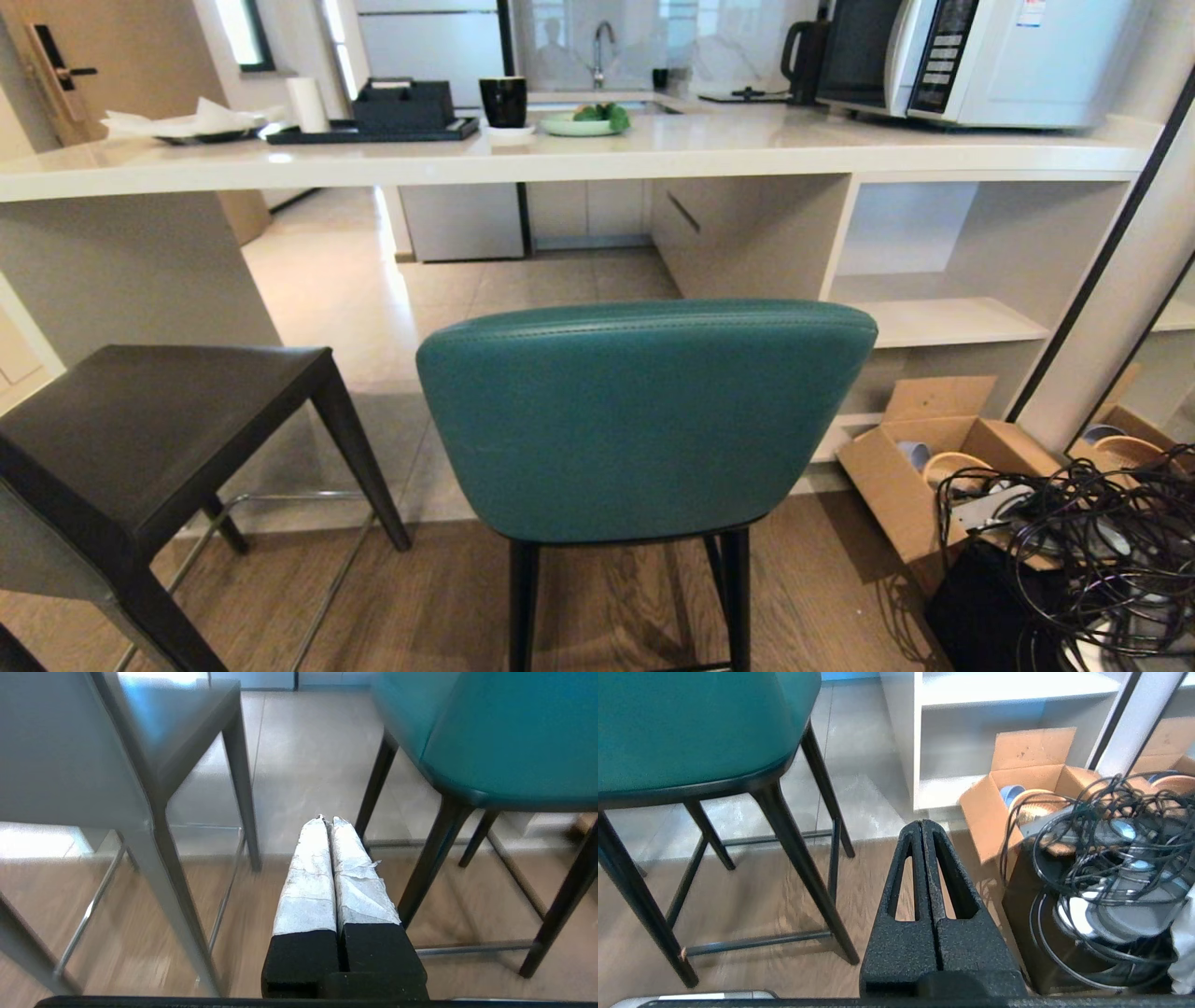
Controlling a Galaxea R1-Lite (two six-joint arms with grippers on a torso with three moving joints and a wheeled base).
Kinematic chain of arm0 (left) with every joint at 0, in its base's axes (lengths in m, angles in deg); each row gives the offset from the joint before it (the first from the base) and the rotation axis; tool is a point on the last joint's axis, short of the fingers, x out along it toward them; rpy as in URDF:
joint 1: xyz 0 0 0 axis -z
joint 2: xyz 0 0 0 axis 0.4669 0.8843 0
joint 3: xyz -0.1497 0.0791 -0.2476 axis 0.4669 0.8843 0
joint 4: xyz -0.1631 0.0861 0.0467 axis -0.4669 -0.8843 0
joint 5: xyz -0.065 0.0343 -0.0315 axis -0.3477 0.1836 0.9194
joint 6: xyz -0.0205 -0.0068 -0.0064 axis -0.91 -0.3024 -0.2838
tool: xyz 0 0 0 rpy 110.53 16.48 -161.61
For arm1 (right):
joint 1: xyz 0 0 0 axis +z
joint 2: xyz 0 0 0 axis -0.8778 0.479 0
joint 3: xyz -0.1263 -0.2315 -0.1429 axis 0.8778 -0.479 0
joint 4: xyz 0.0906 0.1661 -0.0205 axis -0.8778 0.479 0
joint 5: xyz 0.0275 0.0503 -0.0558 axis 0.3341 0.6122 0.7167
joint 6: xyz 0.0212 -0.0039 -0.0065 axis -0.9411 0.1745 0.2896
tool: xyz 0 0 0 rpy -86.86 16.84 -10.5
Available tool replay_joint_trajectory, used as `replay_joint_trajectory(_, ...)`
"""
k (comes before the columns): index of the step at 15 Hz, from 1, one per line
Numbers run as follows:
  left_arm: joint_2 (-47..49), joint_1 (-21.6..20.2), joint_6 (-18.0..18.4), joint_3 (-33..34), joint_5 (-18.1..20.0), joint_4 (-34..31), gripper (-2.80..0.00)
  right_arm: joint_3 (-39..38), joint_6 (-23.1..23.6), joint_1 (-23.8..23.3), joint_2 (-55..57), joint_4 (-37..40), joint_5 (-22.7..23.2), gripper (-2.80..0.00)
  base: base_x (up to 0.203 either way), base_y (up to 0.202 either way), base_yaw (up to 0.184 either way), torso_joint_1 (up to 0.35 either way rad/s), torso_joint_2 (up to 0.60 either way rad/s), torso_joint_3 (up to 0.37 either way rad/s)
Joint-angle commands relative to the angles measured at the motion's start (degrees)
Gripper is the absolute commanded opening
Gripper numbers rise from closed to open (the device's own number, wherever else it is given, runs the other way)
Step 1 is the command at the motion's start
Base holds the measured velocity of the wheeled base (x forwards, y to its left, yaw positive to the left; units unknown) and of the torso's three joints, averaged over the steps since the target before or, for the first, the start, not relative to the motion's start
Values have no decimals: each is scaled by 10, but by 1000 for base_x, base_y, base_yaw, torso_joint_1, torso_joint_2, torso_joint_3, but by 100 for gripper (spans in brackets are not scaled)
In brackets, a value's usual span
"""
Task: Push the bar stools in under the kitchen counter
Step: Push the blue chair back under the dining table
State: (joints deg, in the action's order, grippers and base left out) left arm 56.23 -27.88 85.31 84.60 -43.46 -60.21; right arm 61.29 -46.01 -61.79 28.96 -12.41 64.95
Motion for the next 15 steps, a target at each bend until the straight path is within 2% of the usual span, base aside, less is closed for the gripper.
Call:
replay_joint_trajectory(1, 48, 0, -7, -41, 1, 5, -280, 58, -17, 1, 57, 11, 0, -280, 0, 0, 0, 0, 0, 0)
replay_joint_trajectory(2, 98, 1, -12, -64, 2, 19, -280, 90, -26, 1, 102, 10, 0, -280, 0, 0, 0, 0, 0, 0)
replay_joint_trajectory(4, 211, 3, -17, -83, 3, 94, -280, 127, -25, 2, 197, -30, 1, -280, 0, 0, 0, 0, 0, 0)
replay_joint_trajectory(9, 513, 19, -21, -87, 4, 393, -280, 152, -1, 3, 472, -286, 1, -280, 0, 0, 0, 0, 0, 0)
replay_joint_trajectory(13, 708, 62, -11, -97, -2, 621, -280, 189, 6, 21, 666, -456, 1, -280, 0, 0, 0, 0, 0, 0)
replay_joint_trajectory(15, 768, 117, -4, -117, -23, 688, -280, 212, 2, 51, 735, -508, 0, -280, 0, 0, 0, 0, 0, 0)
